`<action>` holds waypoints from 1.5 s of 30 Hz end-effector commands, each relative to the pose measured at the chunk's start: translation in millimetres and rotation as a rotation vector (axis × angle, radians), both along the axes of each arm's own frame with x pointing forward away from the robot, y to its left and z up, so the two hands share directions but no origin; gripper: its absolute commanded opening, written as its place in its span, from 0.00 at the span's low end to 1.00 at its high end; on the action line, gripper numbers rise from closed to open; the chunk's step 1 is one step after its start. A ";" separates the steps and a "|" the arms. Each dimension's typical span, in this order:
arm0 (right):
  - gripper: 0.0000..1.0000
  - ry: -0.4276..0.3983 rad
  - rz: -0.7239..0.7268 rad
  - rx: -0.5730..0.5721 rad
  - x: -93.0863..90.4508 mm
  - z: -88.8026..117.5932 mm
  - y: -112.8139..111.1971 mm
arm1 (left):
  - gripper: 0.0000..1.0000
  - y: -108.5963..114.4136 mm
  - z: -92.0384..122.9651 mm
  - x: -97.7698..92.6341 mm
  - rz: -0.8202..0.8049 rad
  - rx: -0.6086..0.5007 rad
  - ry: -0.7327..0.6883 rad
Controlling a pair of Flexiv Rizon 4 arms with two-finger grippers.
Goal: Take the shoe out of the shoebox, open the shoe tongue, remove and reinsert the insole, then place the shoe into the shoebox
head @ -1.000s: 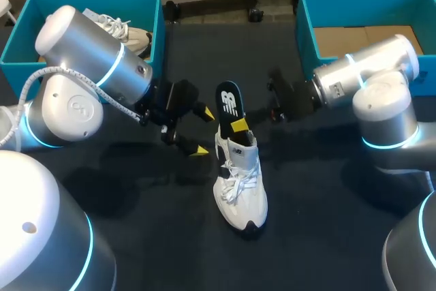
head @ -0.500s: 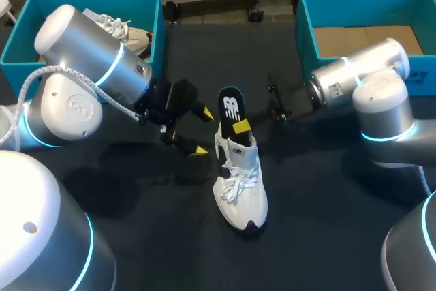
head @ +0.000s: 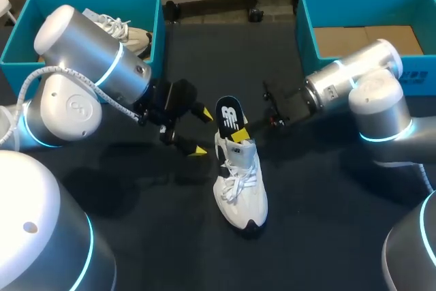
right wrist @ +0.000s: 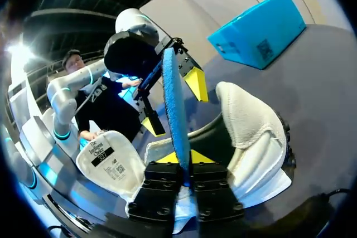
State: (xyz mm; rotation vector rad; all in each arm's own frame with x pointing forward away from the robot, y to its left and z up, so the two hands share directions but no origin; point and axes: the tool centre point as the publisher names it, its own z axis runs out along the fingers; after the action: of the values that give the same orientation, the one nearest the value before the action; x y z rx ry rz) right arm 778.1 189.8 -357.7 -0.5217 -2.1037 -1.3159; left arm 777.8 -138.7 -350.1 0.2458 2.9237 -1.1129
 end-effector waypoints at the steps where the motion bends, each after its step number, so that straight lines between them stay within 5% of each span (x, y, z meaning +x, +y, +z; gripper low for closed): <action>1: 0.27 -0.038 -0.018 -0.019 1.8 11.4 -2.0 | 1.00 0.4 0.9 -1.3 -0.003 0.000 -0.002; 10: 0.29 -0.088 -0.003 -0.015 20.4 22.0 5.4 | 1.00 0.1 1.6 -2.3 -0.007 0.000 -0.004; 13: 0.22 -0.094 0.008 -0.012 27.1 22.0 8.4 | 1.00 1.5 1.9 -4.0 -0.004 0.002 -0.003; 17: 0.00 -0.084 0.023 -0.014 30.2 18.7 8.5 | 1.00 2.8 2.3 -4.7 0.000 0.004 -0.003; 34: 0.00 0.019 0.056 -0.087 -9.6 8.9 -3.7 | 1.00 1.4 3.3 -7.4 -0.009 0.002 -0.004; 35: 0.03 0.021 0.060 -0.094 -9.6 9.1 -3.6 | 1.00 1.3 3.1 -7.7 -0.009 0.002 -0.004; 37: 0.25 0.007 0.057 -0.098 -6.8 12.0 -3.9 | 1.00 1.2 3.0 -8.0 -0.009 0.001 -0.004; 39: 0.33 -0.015 0.052 -0.103 -1.4 16.9 -3.8 | 1.00 1.0 2.9 -8.3 -0.009 -0.001 -0.006; 45: 0.38 -0.054 0.060 -0.107 10.5 25.1 0.8 | 1.00 1.2 2.7 -10.8 -0.004 -0.005 -0.008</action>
State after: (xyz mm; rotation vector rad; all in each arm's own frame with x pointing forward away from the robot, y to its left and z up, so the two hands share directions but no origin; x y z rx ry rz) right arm 785.5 188.1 -335.6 -0.4741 -2.2186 -1.2134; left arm 770.5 -138.9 -346.8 0.2596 2.9208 -1.1183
